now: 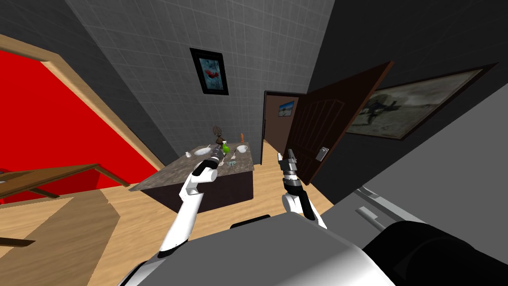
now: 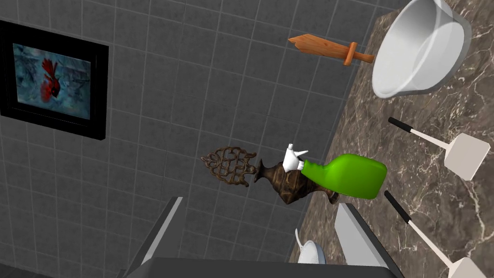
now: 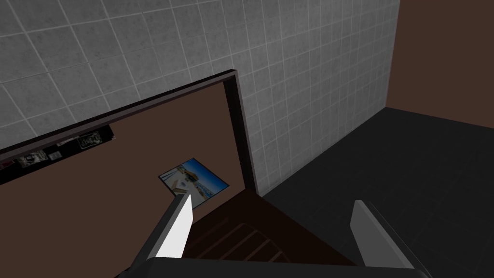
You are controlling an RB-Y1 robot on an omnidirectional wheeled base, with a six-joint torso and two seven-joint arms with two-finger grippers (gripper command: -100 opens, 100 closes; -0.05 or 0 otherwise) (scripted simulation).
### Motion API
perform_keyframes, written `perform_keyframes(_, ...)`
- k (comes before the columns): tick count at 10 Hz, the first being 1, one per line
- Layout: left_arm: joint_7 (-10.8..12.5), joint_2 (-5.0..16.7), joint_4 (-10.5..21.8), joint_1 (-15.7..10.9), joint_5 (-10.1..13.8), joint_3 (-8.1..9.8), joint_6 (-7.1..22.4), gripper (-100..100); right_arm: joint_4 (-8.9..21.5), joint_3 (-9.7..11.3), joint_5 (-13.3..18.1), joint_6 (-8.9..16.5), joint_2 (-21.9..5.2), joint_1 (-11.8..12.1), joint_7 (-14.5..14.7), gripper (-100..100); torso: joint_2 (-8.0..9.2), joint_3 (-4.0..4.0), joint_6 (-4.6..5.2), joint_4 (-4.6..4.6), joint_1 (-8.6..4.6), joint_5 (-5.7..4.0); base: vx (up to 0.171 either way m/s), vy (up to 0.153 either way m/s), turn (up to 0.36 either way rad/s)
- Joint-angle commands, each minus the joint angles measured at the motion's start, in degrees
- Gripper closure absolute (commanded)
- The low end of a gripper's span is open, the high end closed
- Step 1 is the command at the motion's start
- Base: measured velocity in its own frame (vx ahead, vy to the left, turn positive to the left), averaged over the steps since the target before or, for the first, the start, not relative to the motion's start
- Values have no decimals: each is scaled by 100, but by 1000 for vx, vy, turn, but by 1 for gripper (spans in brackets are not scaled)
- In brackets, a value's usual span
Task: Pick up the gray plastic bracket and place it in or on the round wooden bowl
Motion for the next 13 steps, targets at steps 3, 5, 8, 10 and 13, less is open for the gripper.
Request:
perform_keyframes(3,70,23,302,-281,87,22,551,-100,0,0,0,0,0,0,0,0,-2,-1,1,0,-2,-1,1,4,3)
perform_keyframes(5,119,27,558,-534,144,35,874,-100,0,0,0,0,0,0,0,0,-1,-1,-1,0,-2,0,3,3,9)
perform_keyframes(8,165,29,839,-782,196,46,1312,-100,0,0,0,0,0,0,0,0,-3,-1,-1,-1,-3,-1,9,3,5)
perform_keyframes(10,165,29,856,-782,196,46,1586,-100,0,0,0,0,0,0,0,0,-7,-4,0,-2,-3,-1,13,2,3)
perform_keyframes(13,205,32,1137,-1023,243,53,2048,-100,0,0,0,0,0,0,0,0,-10,-6,0,-2,-5,-1,20,-3,10)
